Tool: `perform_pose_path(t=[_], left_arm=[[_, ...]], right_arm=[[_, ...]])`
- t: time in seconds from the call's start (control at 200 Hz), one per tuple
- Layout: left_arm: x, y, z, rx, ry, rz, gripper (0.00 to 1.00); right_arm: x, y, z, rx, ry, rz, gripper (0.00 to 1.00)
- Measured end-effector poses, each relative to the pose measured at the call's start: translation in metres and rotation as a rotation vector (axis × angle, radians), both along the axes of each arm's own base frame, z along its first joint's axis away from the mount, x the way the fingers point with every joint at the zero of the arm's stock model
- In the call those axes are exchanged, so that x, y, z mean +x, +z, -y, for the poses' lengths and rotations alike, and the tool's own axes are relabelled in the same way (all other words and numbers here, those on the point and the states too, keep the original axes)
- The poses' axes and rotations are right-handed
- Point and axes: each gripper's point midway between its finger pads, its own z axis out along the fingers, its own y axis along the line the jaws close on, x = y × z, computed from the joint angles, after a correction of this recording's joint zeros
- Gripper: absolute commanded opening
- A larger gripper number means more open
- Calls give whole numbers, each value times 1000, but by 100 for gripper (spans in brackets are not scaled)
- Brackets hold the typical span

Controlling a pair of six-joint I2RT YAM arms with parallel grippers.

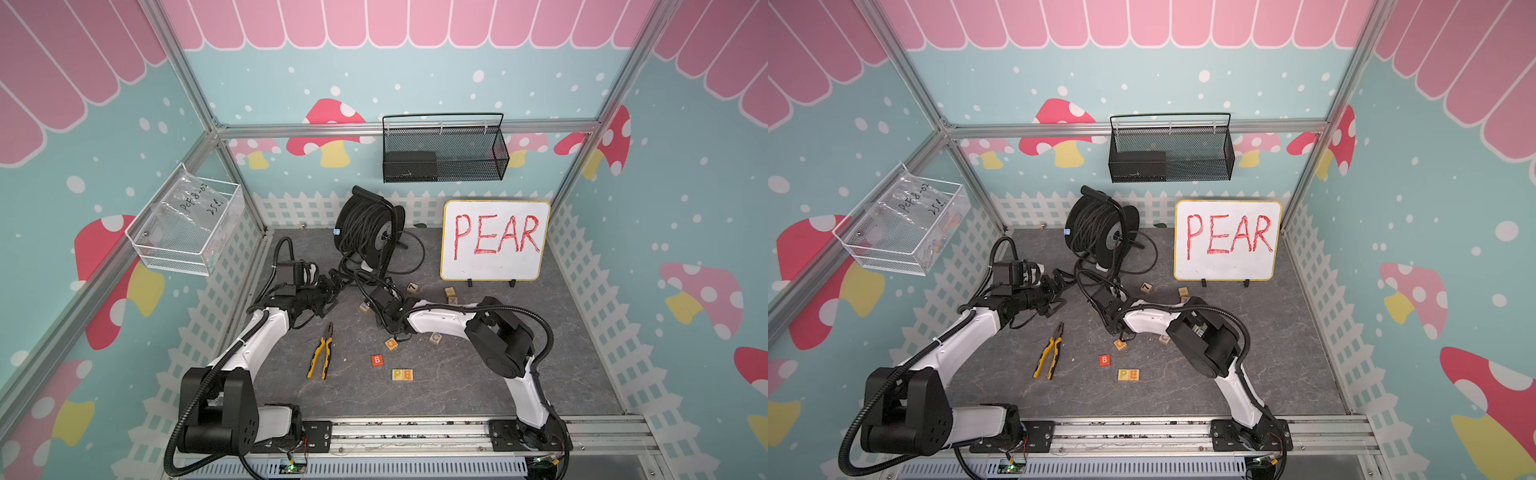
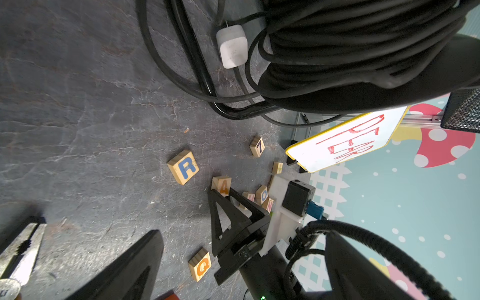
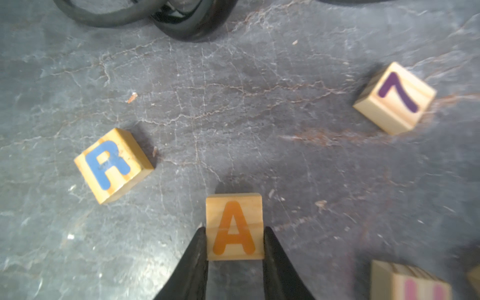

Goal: Spell the uppercase word “pear” with letter blocks
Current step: Pick up the letter block from the center of the board, then place the letter block at the center of the board.

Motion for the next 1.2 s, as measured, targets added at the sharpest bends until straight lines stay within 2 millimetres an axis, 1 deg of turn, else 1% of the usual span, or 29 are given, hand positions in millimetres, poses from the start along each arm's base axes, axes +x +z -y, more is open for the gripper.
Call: perform_pose_path(t=[0.15,0.255,0.365,0.47,0.55,0.671,0.861,0.976,1.201], left_arm=[[-3,-1,8,1,-23,-2,99],[-6,-2,16,5,-51,-4,99],[-10,-2,28,13,-94,-6,99],[-16,-3,43,22,-145,-10,99],[-21,-2,57,29,-195,-5,99],[-30,-1,76,38,-263,4,99],[-44,-3,96,59,-334,6,99],[-50,-7,104,69,-366,-5,99],[-51,-18,106,79,-380,-42,99]], right_arm=[[-4,28,9,24,-2,42,32],[-13,48,20,47,-7,66,32],[-30,64,35,76,-16,79,32],[-52,69,48,102,-23,73,32],[-69,66,59,111,-33,60,32],[-97,53,74,103,-49,26,32],[-136,34,83,73,-63,-24,32],[-156,26,84,74,-70,-51,32],[-186,17,94,111,-92,-91,32]])
